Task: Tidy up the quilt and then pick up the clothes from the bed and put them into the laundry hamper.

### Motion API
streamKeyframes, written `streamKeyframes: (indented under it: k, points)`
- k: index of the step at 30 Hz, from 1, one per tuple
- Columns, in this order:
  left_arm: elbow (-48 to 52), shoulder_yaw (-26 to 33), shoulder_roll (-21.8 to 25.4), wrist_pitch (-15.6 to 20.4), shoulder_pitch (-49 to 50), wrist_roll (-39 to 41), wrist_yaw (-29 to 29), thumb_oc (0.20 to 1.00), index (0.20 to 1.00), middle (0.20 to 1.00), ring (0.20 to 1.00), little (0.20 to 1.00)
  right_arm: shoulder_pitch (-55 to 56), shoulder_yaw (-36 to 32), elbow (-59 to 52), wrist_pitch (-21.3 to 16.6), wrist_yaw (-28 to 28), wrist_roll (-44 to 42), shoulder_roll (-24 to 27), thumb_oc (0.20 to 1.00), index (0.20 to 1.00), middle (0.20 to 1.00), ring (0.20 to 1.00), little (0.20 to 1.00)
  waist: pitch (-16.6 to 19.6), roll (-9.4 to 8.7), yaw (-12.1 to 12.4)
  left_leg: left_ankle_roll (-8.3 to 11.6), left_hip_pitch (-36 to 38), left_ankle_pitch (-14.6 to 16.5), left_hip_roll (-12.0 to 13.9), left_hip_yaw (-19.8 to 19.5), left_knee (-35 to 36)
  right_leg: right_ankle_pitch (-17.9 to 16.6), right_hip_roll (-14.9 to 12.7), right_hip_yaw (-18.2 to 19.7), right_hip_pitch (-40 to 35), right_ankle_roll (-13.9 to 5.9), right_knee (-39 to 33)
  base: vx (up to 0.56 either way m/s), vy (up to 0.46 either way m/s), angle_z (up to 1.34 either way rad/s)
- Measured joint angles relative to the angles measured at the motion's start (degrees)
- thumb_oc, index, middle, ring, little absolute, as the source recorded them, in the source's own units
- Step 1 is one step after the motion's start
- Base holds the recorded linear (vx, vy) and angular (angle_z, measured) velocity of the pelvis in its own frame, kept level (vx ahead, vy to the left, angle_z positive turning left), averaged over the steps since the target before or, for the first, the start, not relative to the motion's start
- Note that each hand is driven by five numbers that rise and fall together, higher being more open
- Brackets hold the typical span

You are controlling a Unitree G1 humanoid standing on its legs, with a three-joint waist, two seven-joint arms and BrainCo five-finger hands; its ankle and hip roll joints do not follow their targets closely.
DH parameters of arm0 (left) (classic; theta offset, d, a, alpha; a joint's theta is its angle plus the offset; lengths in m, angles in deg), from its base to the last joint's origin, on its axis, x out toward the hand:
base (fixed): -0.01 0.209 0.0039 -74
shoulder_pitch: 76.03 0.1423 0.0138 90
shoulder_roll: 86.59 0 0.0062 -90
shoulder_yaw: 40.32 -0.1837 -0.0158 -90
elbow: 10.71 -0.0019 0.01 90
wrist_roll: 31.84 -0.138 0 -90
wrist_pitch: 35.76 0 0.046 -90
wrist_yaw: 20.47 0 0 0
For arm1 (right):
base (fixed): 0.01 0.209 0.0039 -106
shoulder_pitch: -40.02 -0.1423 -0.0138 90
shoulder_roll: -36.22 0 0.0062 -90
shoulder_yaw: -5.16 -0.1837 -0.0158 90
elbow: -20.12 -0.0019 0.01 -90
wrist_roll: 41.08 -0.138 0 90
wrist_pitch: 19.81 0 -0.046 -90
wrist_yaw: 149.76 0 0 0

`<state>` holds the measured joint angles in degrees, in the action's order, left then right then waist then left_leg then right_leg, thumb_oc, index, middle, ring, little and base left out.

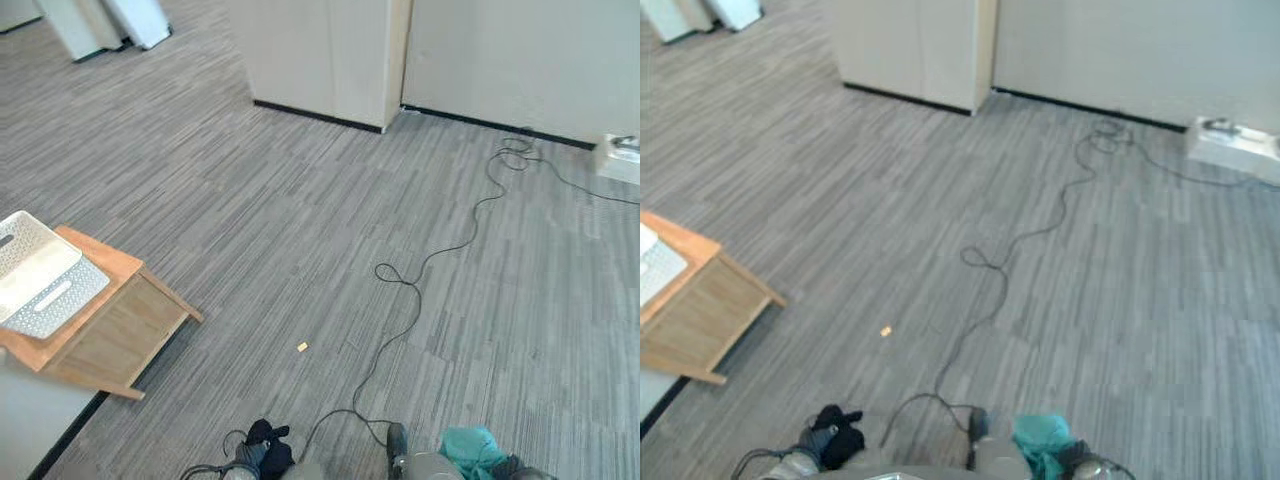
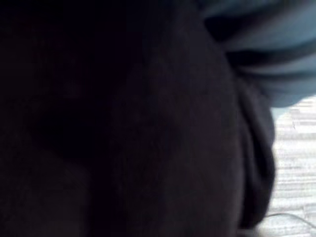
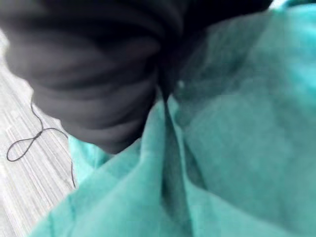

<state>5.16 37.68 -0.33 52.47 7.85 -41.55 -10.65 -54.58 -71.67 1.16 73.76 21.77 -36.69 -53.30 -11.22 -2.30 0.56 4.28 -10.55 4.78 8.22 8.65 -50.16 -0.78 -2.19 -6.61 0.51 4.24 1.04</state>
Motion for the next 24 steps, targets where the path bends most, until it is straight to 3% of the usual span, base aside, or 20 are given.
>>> streamKeyframes:
  k: [2, 3, 4, 5, 6, 8, 9, 10, 11, 12, 13, 14, 15, 17, 18, 19, 20, 21, 23, 24]
  points:
    - [1.0, 0.0, 1.6, 0.0, -1.1, 0.1, 0.2, 0.200, 0.200, 0.200, 0.200, 0.200, -1.1, 1.9, 0.8, 0.5, 0.3, 0.1, 0.7, 0.200, 0.200, 0.200, 0.200, 0.200, -1.3, -1.94, 0.8, 0.14, -3.0, -0.5, 1.3, 5.4, 4.2, -0.8, -0.9, -2.1, -4.8, -0.90, -3.1, 0.41, -0.014, 0.45]
    - [2.0, 0.0, 1.6, 0.0, -0.8, 0.1, 0.2, 0.200, 0.200, 0.200, 0.200, 0.200, -2.0, 2.6, 1.5, 0.4, 0.5, 0.1, 1.3, 0.200, 0.200, 0.200, 0.200, 0.200, -1.5, -1.77, 1.2, -0.19, -4.6, -0.8, 1.3, 7.6, 9.2, -0.3, -1.0, -4.1, -8.4, -1.72, -5.7, 0.59, 0.053, 0.45]
    - [2.9, 0.0, 1.4, 0.0, -0.1, 0.1, 0.0, 0.200, 0.200, 0.200, 0.200, 0.200, -3.4, 2.6, 1.8, 0.4, 0.7, 0.1, 1.8, 0.200, 0.200, 0.200, 0.200, 0.200, -1.8, -0.96, 2.1, -0.67, -5.5, -1.1, 1.0, 10.4, 14.8, 1.9, -0.8, -5.7, -10.5, -4.13, -5.9, 0.73, 0.075, 0.70]
    - [3.6, 0.0, 0.9, 0.0, 0.4, 0.1, -0.4, 0.200, 0.200, 0.200, 0.200, 0.200, -3.2, 2.3, 1.9, 0.4, 0.8, 0.0, 2.2, 0.200, 0.200, 0.200, 0.200, 0.200, -1.7, -0.48, 2.1, -0.61, -4.4, -2.4, 0.7, 15.9, 25.4, 3.5, -0.7, -8.6, -13.2, -5.95, -5.8, 0.55, 0.075, 0.70]
    - [3.9, 0.0, 0.8, 0.0, 0.4, 0.1, -0.6, 0.200, 0.200, 0.200, 0.200, 0.200, -2.9, 2.1, 2.0, 0.4, 0.9, 0.0, 2.4, 0.200, 0.200, 0.200, 0.200, 0.200, -1.7, -0.25, 1.4, -0.48, -4.0, -3.2, 0.5, 18.5, 28.5, 4.4, -0.5, -10.0, -14.1, -6.62, -5.7, 0.47, 0.085, 0.98]
    - [3.5, 0.3, 0.3, -0.1, 0.7, 0.0, -0.8, 0.200, 0.200, 0.200, 0.200, 0.200, -1.7, 0.9, 2.0, 0.4, 0.9, -0.1, 2.5, 0.200, 0.200, 0.200, 0.200, 0.200, 0.0, 0.76, 0.8, -2.99, -3.0, -4.9, 0.3, 31.2, 38.0, 7.5, 0.5, -16.0, -16.9, -10.97, -5.7, 0.51, 0.134, 1.00]
    - [2.9, 0.8, 0.1, -0.4, 1.0, 0.0, -1.0, 0.200, 0.200, 0.200, 0.200, 0.200, -1.1, 0.6, 2.0, 0.4, 0.9, -0.1, 2.3, 0.200, 0.200, 0.200, 0.200, 0.200, 0.8, 0.46, 0.7, -6.18, -2.3, -5.5, -0.6, 34.3, 39.1, 8.6, 0.6, -17.3, -18.2, -12.69, -5.6, 0.36, 0.137, 0.79]
    - [1.9, 0.8, 0.1, -0.7, 1.2, -0.1, -1.2, 0.200, 0.200, 0.200, 0.200, 0.200, -0.3, 0.5, 2.0, 0.4, 1.0, -0.1, 2.1, 0.200, 0.200, 0.200, 0.200, 0.200, 1.6, -0.37, 0.8, -7.99, -1.4, -5.1, -1.8, 35.1, 38.4, 9.5, 0.4, -18.0, -19.4, -14.08, -5.4, 0.54, 0.230, 0.87]
    - [-1.0, 0.9, -1.0, -1.2, 1.7, -0.1, -1.3, 0.200, 0.200, 0.200, 0.200, 0.200, 1.9, 0.2, 2.0, 0.4, 1.1, -0.1, 2.6, 0.200, 0.200, 0.200, 0.200, 0.200, 3.5, 0.98, 0.2, -13.25, 1.2, -4.0, -3.8, 34.3, 39.6, 10.8, 1.3, -18.8, -20.2, -15.76, -1.0, 0.52, 0.250, 1.36]
    - [-2.7, 0.7, -1.2, -1.4, 2.0, -0.2, -1.6, 0.200, 0.200, 0.200, 0.200, 0.200, 4.0, -0.2, 1.9, 0.6, 0.9, -0.2, 1.6, 0.200, 0.200, 0.200, 0.200, 0.200, 5.1, 0.35, -0.7, -17.99, 4.7, -3.8, -7.6, 31.2, 45.5, 11.0, 0.2, -19.3, -19.0, -16.66, 7.3, 0.67, 0.274, 1.62]
    - [-2.0, -0.4, -1.0, -1.7, 1.6, -0.4, -1.9, 0.200, 0.200, 0.200, 0.200, 0.200, 4.7, -0.4, 2.1, 0.7, 1.2, -0.2, 0.8, 0.200, 0.200, 0.200, 0.200, 0.200, 5.4, 0.45, -1.4, -19.61, 7.1, -5.1, -8.2, 27.2, 49.0, 12.0, -2.5, -18.9, -14.6, -16.27, 20.2, 0.51, 0.166, 1.70]
    - [-1.0, -1.1, 0.1, -2.0, 1.7, -0.6, -2.0, 0.200, 0.200, 0.200, 0.200, 0.200, 4.9, -0.4, 1.9, 0.5, 1.1, -0.2, -0.3, 0.200, 0.200, 0.200, 0.200, 0.200, 5.1, -0.59, -2.1, -18.82, 8.9, -5.1, -9.5, 23.3, 50.5, 12.1, -4.3, -15.8, -9.2, -16.19, 34.7, 0.48, 0.104, 1.59]
    - [-1.1, -0.9, 0.6, -2.3, 1.4, -0.6, -2.1, 0.200, 0.200, 0.200, 0.200, 0.200, 4.9, -0.4, 1.5, 0.3, 1.1, -0.2, -1.0, 0.200, 0.200, 0.200, 0.200, 0.200, 4.7, -1.47, -2.7, -19.04, 10.8, -4.3, -10.8, 19.9, 51.8, 12.2, -5.1, -12.6, -5.2, -16.16, 41.6, 0.54, 0.073, 1.49]
    - [-0.3, -1.1, 1.2, -2.4, 1.1, -0.6, -2.1, 0.200, 0.200, 0.200, 0.200, 0.200, 4.6, -0.4, 1.4, 0.4, 0.8, -0.2, -1.4, 0.200, 0.200, 0.200, 0.200, 0.200, 4.7, -2.38, -2.9, -17.86, 13.4, -5.0, -11.8, 17.3, 53.4, 12.7, -6.6, -8.6, 1.4, -15.15, 48.0, 0.36, -0.053, 1.26]
    - [0.6, -2.2, 1.2, -2.4, 0.2, -0.6, -2.0, 0.200, 0.200, 0.200, 0.200, 0.200, 4.0, -0.4, 1.2, 0.3, 0.0, -0.3, -1.2, 0.200, 0.200, 0.200, 0.200, 0.200, 4.0, -1.39, -2.8, -16.82, 15.3, -4.5, -11.2, 13.7, 54.0, 13.4, -6.4, -5.4, 7.8, -13.84, 49.5, 0.38, -0.138, 1.24]
    - [0.9, -2.3, 1.1, -2.3, 0.3, -0.6, -1.8, 0.200, 0.200, 0.200, 0.200, 0.200, 3.6, -0.6, 0.6, 0.3, -0.2, -0.3, -1.2, 0.200, 0.200, 0.200, 0.200, 0.200, 3.5, -0.56, -2.4, -16.82, 16.1, -4.5, -10.6, 11.7, 54.4, 13.6, -6.0, -4.4, 10.0, -13.50, 48.6, 0.61, -0.163, 1.51]
    - [1.7, -3.4, 0.7, -2.3, -1.4, -0.6, -1.5, 0.200, 0.200, 0.200, 0.200, 0.200, 3.7, -1.0, -0.6, 0.2, -0.7, -0.5, -0.8, 0.200, 0.200, 0.200, 0.200, 0.200, 2.1, 1.49, -2.4, -15.74, 17.5, -3.3, -9.0, 6.2, 54.8, 14.1, -4.2, -3.1, 12.8, -12.36, 43.0, 0.56, -0.196, 1.75]
    - [1.8, -3.6, 0.4, -2.1, -2.1, -0.8, -1.2, 0.200, 0.200, 0.200, 0.200, 0.200, 3.5, -1.2, -0.9, -0.1, -1.1, -0.5, -0.7, 0.200, 0.200, 0.200, 0.200, 0.200, 1.5, 2.32, -3.4, -15.21, 18.3, -3.6, -7.8, 3.5, 54.8, 13.9, -3.9, -2.1, 13.6, -12.29, 35.5, 0.63, -0.248, 2.15]
    - [2.0, -3.4, 0.7, -1.8, -2.7, -1.3, -0.8, 0.200, 0.200, 0.200, 0.200, 0.200, 3.6, -1.1, -0.8, -0.4, -1.3, -0.6, -0.7, 0.200, 0.200, 0.200, 0.200, 0.200, 1.5, 2.02, -3.1, -13.23, 19.8, -2.0, -7.5, -0.3, 54.8, 11.2, -5.3, 1.3, 14.8, -13.16, 17.5, 0.55, -0.236, 1.71]
    - [2.1, -3.5, 0.8, -1.9, -1.9, -1.9, -0.5, 0.200, 0.200, 0.200, 0.200, 0.200, 3.4, -1.2, -0.8, -0.8, -1.3, -0.6, -0.9, 0.200, 0.200, 0.200, 0.200, 0.200, 1.3, 1.34, -2.2, -12.16, 20.8, 0.4, -7.6, -3.0, 54.9, 7.9, -6.3, 3.8, 15.0, -14.03, 7.7, 0.62, -0.297, 1.14]
